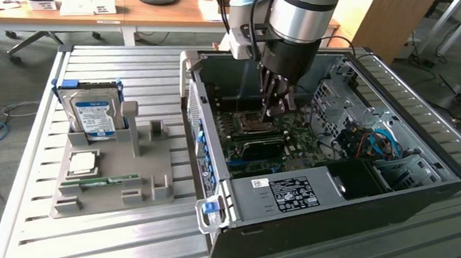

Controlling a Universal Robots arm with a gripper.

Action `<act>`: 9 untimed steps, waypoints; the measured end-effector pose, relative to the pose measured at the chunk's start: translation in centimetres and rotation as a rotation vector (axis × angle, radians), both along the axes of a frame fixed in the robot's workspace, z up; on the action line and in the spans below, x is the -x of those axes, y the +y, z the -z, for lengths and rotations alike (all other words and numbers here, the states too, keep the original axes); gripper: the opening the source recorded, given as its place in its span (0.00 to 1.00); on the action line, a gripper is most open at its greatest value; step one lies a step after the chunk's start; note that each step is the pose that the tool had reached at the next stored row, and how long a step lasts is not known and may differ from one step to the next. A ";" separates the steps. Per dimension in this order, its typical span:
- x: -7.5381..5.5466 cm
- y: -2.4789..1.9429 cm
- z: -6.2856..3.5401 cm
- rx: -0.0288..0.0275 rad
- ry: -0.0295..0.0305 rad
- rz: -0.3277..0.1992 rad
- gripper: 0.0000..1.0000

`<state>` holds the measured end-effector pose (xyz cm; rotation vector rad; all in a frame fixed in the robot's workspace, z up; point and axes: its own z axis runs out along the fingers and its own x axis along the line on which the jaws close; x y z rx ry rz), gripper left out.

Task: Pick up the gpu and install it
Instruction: 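Press down on the gpu until it lock into place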

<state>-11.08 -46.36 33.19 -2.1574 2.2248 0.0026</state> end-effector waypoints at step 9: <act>0.0 0.00 0.00 0.0000 0.0000 0.000 0.11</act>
